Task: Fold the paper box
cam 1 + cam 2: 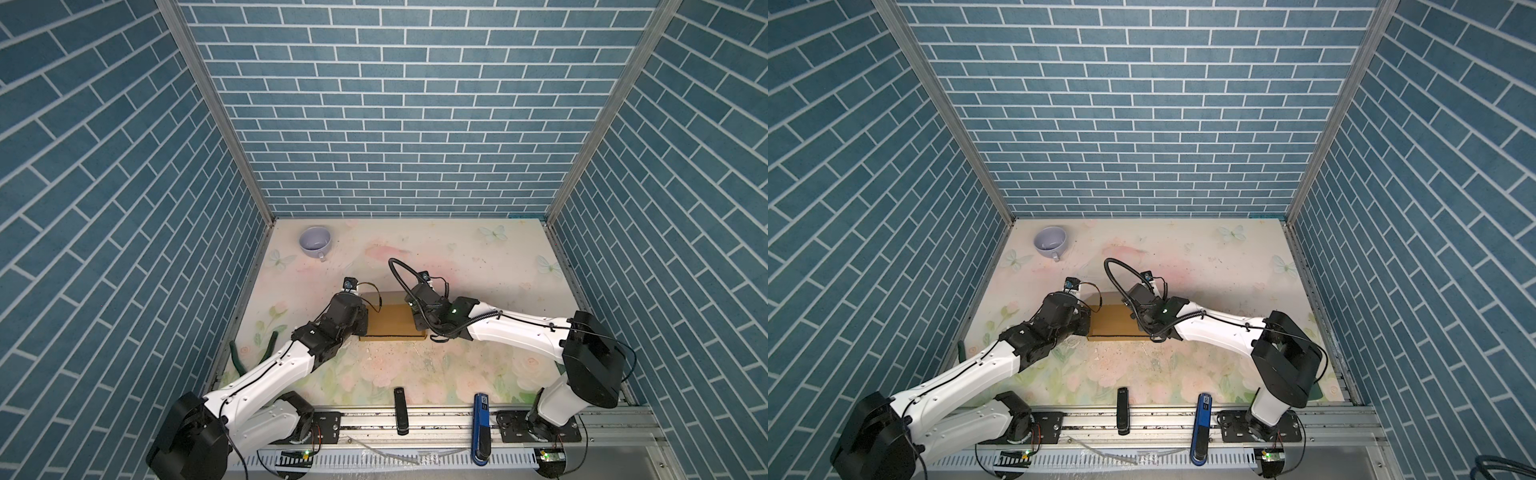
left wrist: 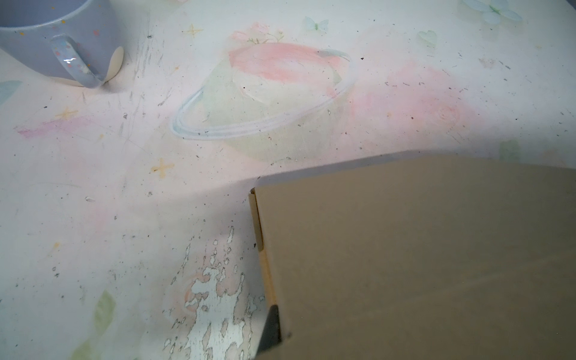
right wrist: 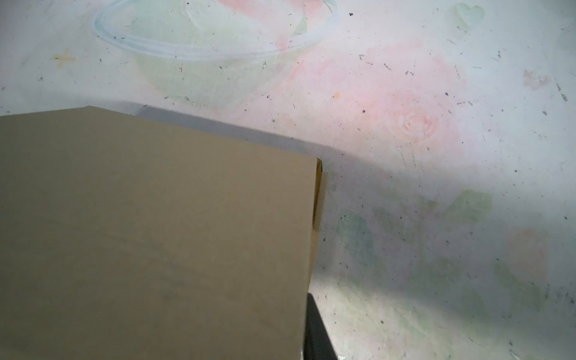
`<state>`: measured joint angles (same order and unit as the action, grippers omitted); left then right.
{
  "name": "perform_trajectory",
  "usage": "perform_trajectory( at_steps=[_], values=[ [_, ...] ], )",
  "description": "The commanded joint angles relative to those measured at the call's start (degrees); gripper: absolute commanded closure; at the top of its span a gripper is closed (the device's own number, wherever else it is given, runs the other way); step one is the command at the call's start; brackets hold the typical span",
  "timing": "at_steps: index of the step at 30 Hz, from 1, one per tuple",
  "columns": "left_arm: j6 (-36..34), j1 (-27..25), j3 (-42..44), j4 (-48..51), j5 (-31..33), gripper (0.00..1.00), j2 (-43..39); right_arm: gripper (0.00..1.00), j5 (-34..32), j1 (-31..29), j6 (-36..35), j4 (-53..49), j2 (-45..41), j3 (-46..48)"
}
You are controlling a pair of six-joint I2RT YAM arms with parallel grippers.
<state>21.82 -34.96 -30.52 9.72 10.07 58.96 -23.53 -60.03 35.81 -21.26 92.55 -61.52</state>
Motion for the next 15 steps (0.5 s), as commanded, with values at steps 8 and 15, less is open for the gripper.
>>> perform_trajectory(
  at_steps=[8,15],
  values=[
    [2.8,-0.9,5.8,-1.1,1.6,0.96,-2.6,0.74,0.4,-1.9,1.8,3.4,-6.3,6.6],
    [3.7,-1.6,7.8,-2.6,2.7,0.96,-3.4,0.70,0.3,-6.4,2.2,4.0,-10.5,9.9]
  ],
)
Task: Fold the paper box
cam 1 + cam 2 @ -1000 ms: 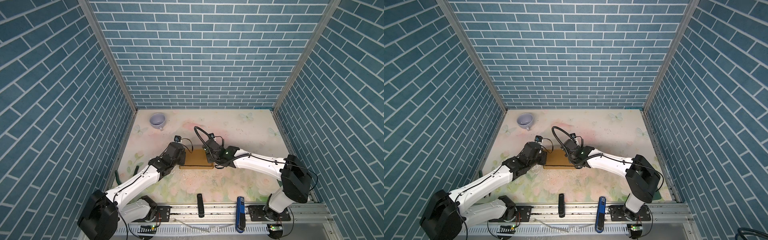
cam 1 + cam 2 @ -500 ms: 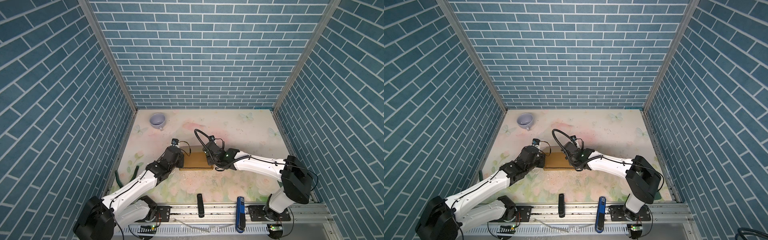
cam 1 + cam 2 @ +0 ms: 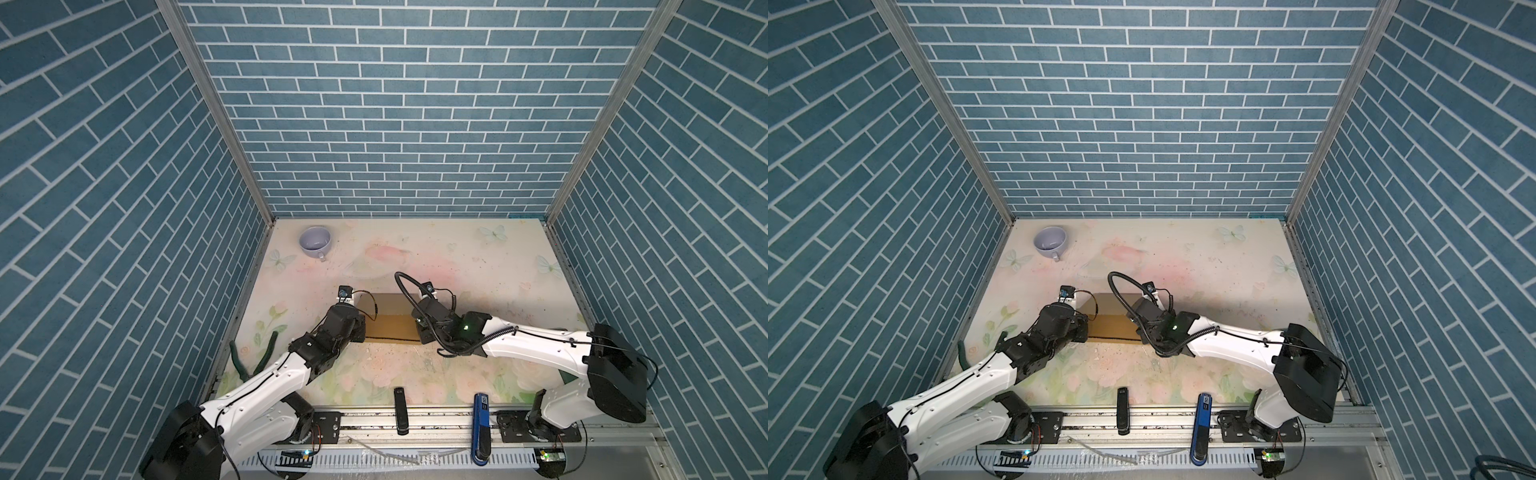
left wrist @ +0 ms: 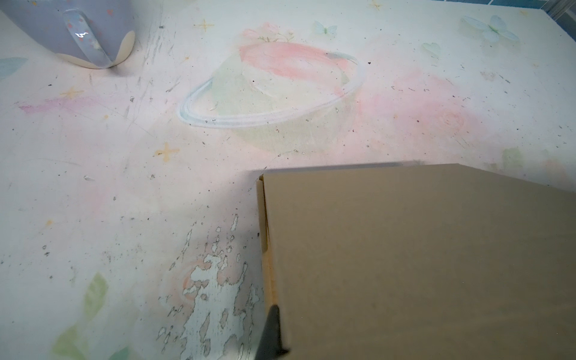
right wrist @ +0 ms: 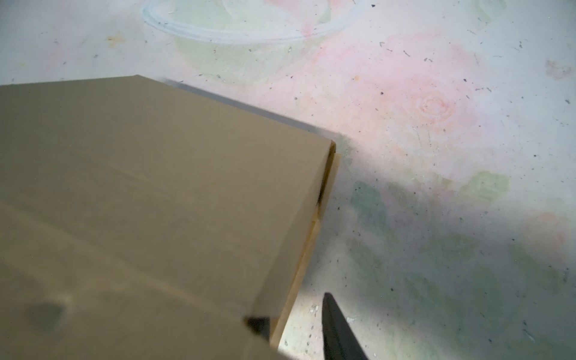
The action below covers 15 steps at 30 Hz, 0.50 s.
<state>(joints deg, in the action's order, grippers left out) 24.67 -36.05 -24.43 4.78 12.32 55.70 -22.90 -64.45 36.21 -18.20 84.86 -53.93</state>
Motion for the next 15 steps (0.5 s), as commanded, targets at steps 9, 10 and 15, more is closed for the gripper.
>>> perform_trajectory(
  at_steps=[9,10,15],
  values=[
    [1.0,-0.7,2.7,1.9,0.6,0.95,-0.6,0.71,-0.9,-8.2,1.6,-0.9,-14.0,5.9],
    [1.0,-0.7,2.8,1.6,0.7,0.95,-0.5,0.71,-0.6,-8.8,1.1,-1.5,-15.5,5.9],
    [1.1,-0.9,3.5,0.9,0.7,0.95,-0.3,0.73,0.5,-10.3,-0.7,-5.0,-22.2,4.7]
  ],
)
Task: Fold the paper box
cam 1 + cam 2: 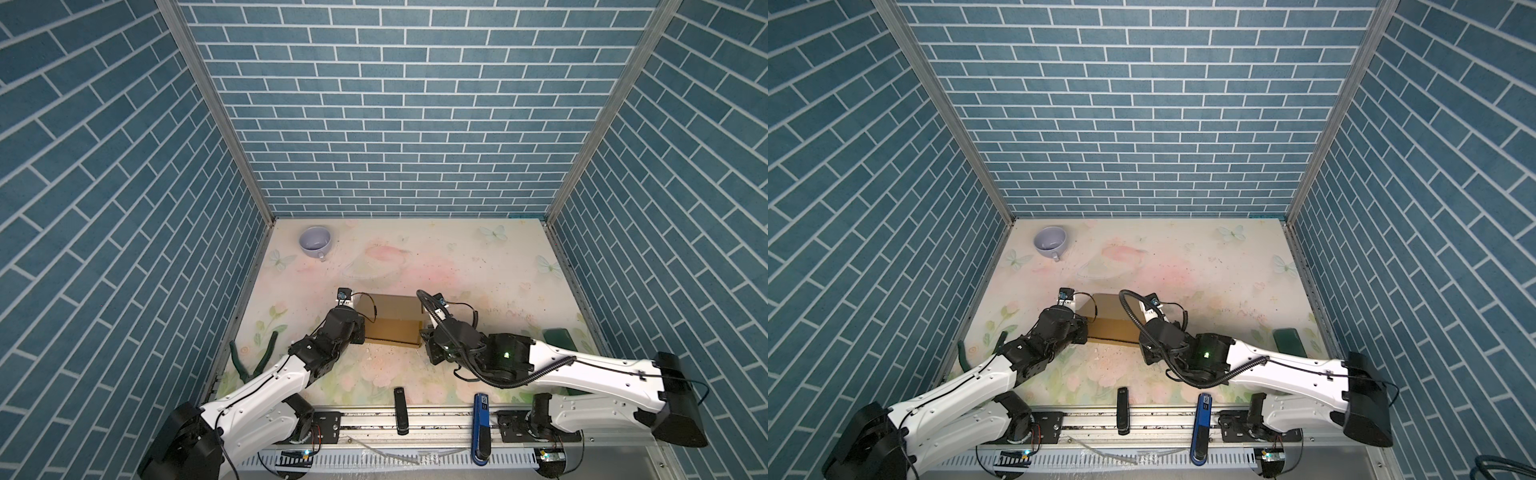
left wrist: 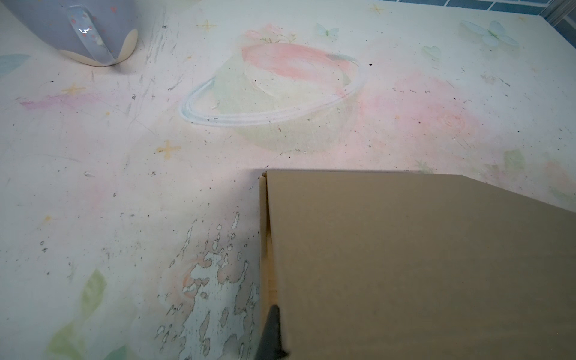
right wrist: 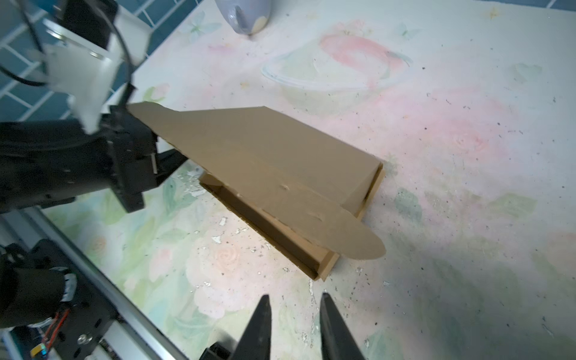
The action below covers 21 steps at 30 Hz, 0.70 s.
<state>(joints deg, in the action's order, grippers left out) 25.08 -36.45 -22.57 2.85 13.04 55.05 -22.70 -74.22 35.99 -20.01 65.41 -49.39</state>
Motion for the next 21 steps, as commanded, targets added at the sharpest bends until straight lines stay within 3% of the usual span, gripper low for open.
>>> perform_trajectory(
  at_steps=[1,4,12,21],
  values=[
    [0.8,-0.5,1.7,2.8,0.1,0.95,0.3,0.73,0.0,-0.7,-0.7,-3.9,-3.5,-0.3],
    [1.0,-0.6,2.1,2.8,0.2,0.95,-0.6,0.74,-2.5,-0.6,-1.5,-7.1,-3.0,-3.9],
    [1.5,-1.2,2.4,3.1,0.5,0.94,-2.0,0.77,-5.1,2.7,-7.2,-5.8,9.0,-17.0],
    [1.7,-1.8,2.7,2.8,0.8,0.91,-2.4,0.81,6.7,10.3,-4.9,-1.5,19.7,-21.1]
  ],
)
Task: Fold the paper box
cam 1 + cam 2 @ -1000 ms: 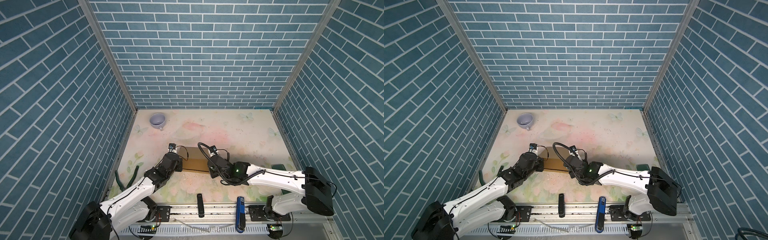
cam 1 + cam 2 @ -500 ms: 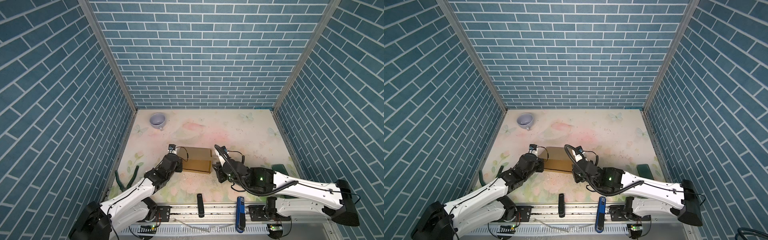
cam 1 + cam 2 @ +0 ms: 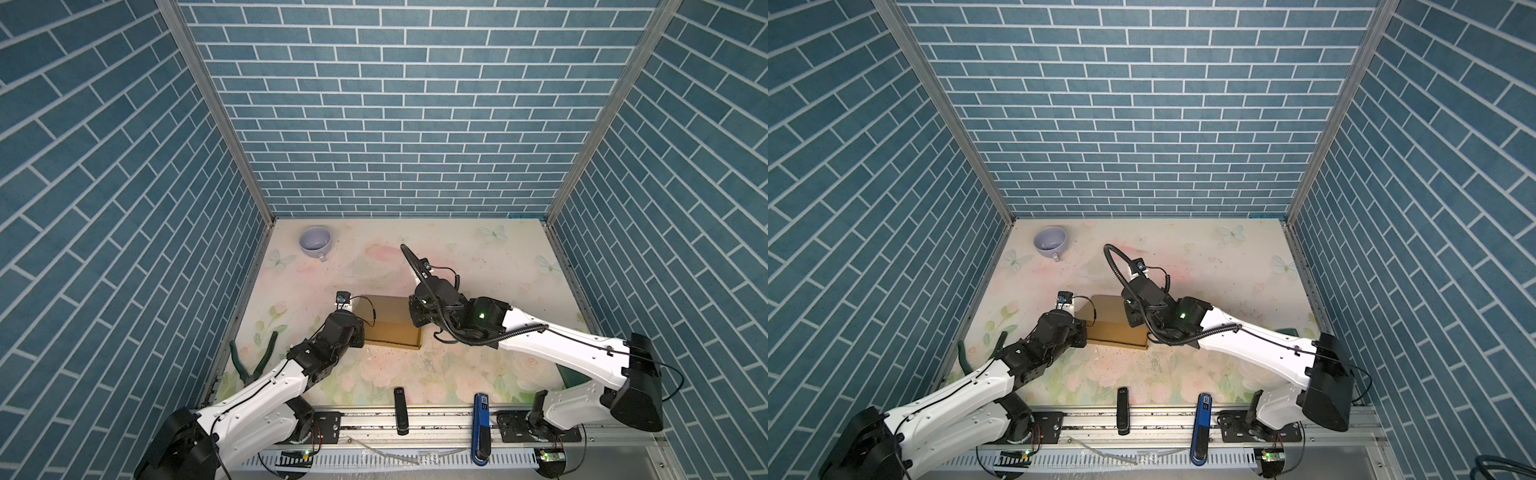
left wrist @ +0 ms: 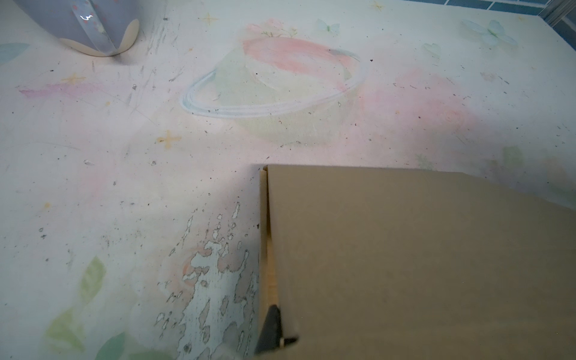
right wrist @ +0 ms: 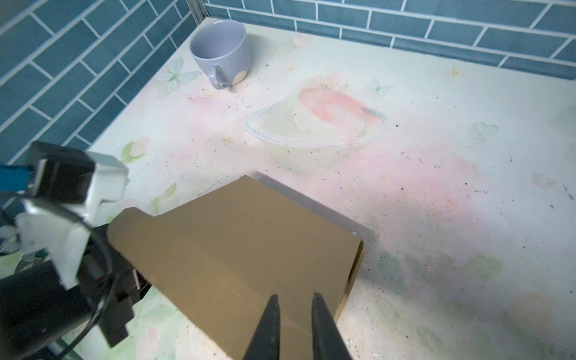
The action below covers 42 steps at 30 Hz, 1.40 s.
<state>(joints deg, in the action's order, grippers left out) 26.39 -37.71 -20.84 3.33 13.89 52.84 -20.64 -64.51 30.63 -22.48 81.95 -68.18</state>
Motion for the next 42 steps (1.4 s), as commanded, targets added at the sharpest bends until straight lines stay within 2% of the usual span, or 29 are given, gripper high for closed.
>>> perform_trajectory(
  at_steps=[1,9,18,26,42],
  values=[
    [0.4,-0.5,1.0,2.4,0.0,0.90,-0.1,0.81,5.7,0.6,0.6,1.3,4.7,-2.5],
    [0.7,-0.7,1.2,3.2,0.0,0.87,-1.3,0.86,11.1,0.6,1.6,3.4,13.7,-2.8],
    [2.5,-0.8,2.1,6.0,1.4,0.68,-4.5,0.87,12.0,0.6,2.3,6.2,16.7,-1.3],
    [5.2,-0.9,3.3,9.7,3.2,0.57,-8.6,0.88,12.5,0.7,2.5,7.3,17.6,-0.9],
    [11.5,-0.9,1.2,19.8,9.3,0.50,-12.8,0.89,13.8,0.7,2.2,8.1,20.8,-1.8]
  ],
)
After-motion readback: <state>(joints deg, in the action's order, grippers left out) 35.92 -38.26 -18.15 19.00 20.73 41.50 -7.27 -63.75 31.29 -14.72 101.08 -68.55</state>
